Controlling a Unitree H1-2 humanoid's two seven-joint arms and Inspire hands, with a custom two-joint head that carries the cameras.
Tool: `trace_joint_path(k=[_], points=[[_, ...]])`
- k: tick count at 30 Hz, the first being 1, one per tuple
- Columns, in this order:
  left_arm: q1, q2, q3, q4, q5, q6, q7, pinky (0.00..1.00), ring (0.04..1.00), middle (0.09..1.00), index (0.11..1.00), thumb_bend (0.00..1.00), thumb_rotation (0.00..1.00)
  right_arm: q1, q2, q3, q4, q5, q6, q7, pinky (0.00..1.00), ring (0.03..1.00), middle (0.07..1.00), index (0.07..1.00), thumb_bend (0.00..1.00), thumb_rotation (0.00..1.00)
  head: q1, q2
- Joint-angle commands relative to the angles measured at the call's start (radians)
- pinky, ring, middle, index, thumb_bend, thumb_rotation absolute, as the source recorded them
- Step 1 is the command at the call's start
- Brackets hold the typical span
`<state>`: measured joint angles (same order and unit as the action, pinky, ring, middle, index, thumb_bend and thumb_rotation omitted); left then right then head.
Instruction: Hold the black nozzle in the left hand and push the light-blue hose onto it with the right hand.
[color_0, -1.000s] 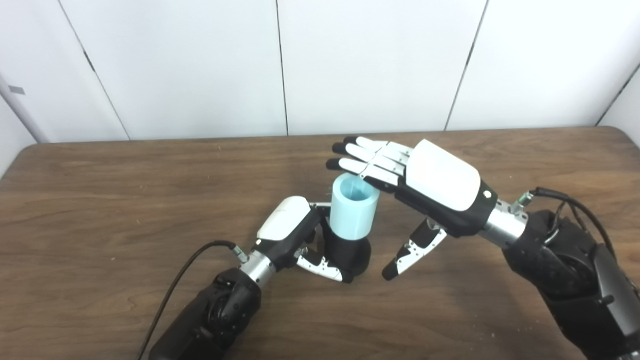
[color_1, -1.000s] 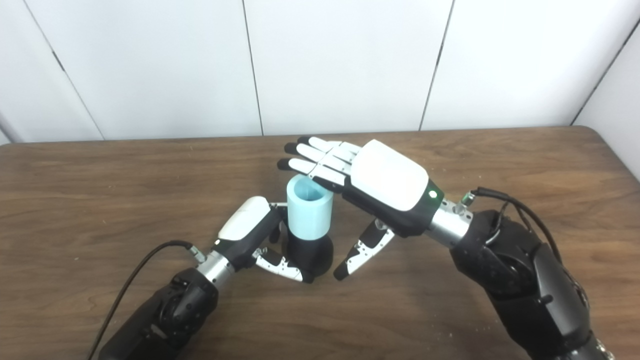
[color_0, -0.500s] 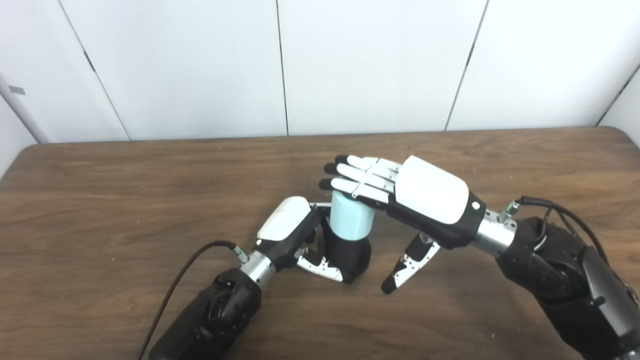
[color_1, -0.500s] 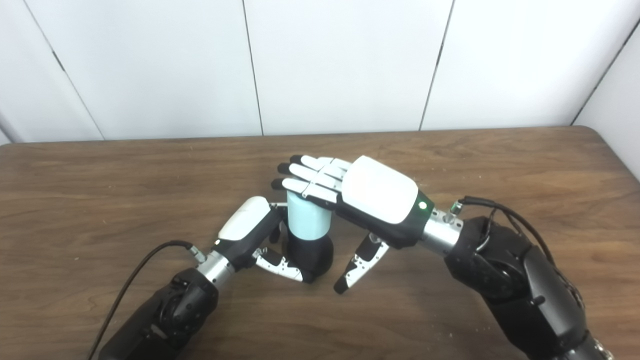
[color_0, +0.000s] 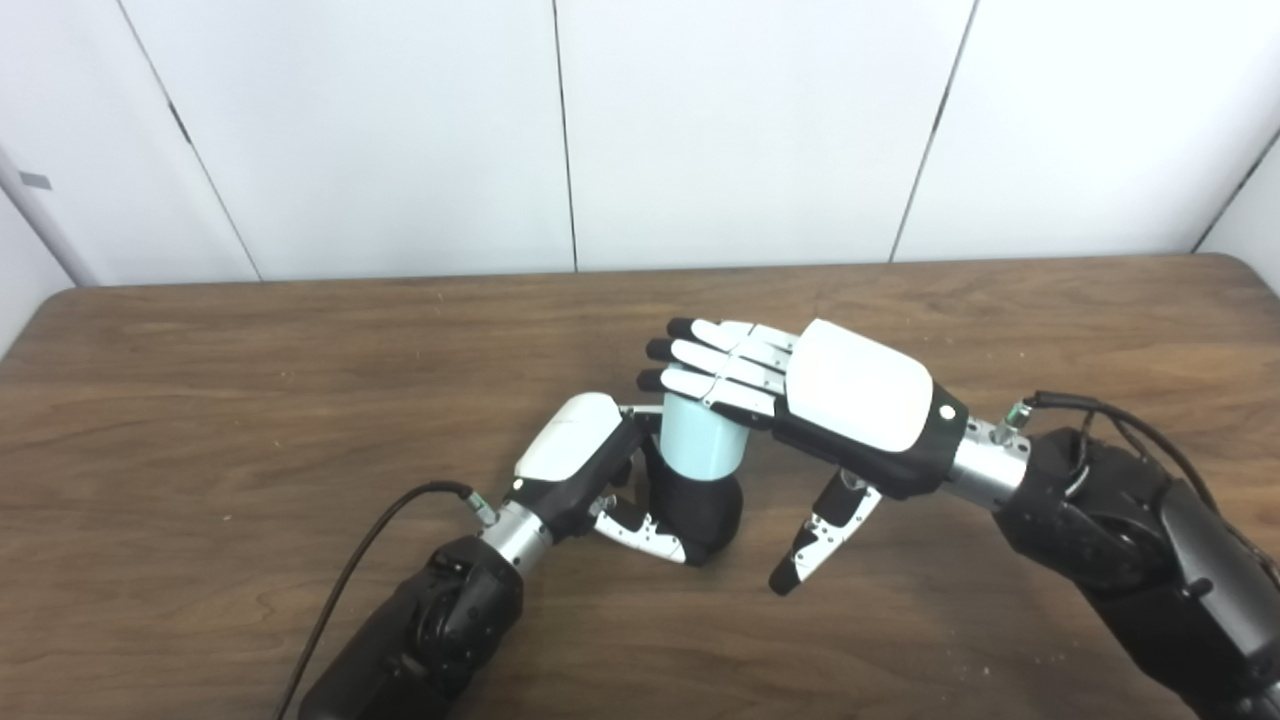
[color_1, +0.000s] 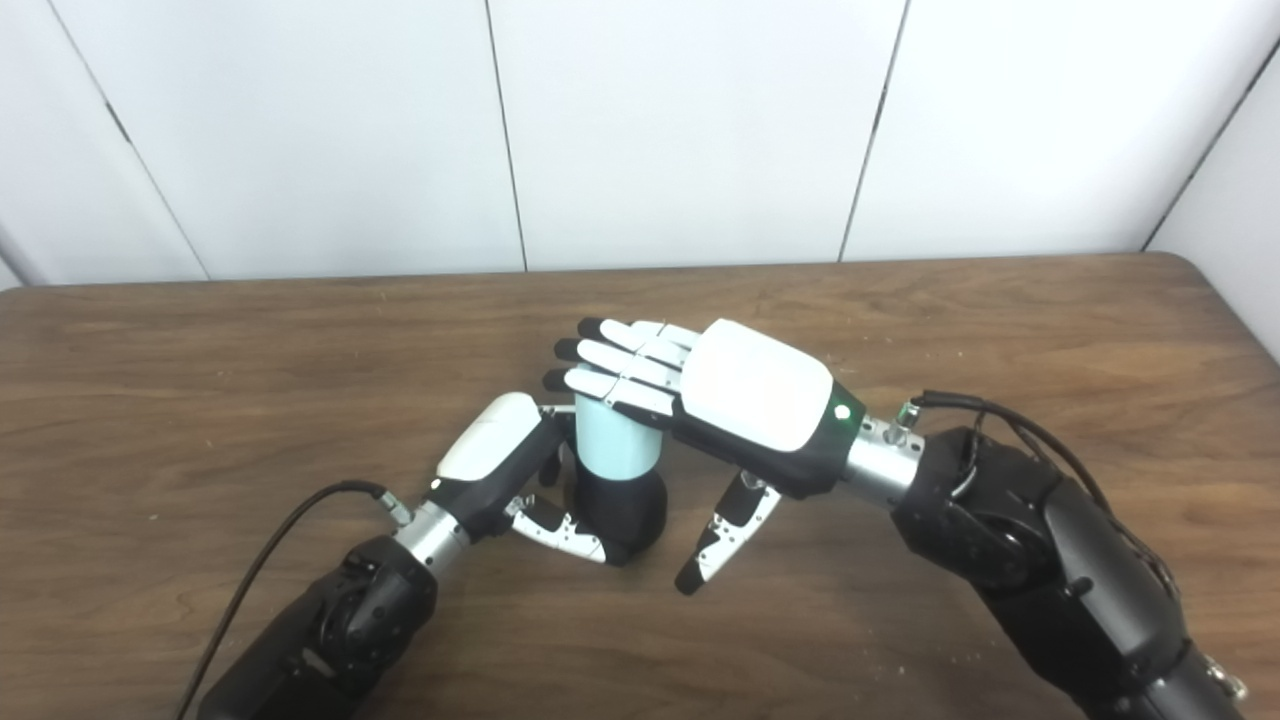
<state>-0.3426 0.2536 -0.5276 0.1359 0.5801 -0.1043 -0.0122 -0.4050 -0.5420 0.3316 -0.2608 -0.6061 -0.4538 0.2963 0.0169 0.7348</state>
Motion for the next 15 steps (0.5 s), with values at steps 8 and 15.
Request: trace_joint_path(k=[8, 15], points=[[0.060, 0.049, -0.034, 0.067, 0.080, 0.101, -0.113, 0.40, 0.391, 0.448, 0.488, 0.52, 0.08, -0.007, -0.018, 0.000, -0.021, 0.030, -0.009, 0.055, 0.91, 0.991, 0.980, 0.956, 0.84, 0.41, 0.001, 0.005], [0.060, 0.050, -0.032, 0.063, 0.079, 0.103, -0.115, 0.39, 0.384, 0.441, 0.488, 0.52, 0.08, -0.021, -0.042, 0.027, -0.017, 0.067, -0.015, 0.076, 0.92, 0.986, 0.969, 0.955, 0.85, 0.42, 0.002, 0.007]])
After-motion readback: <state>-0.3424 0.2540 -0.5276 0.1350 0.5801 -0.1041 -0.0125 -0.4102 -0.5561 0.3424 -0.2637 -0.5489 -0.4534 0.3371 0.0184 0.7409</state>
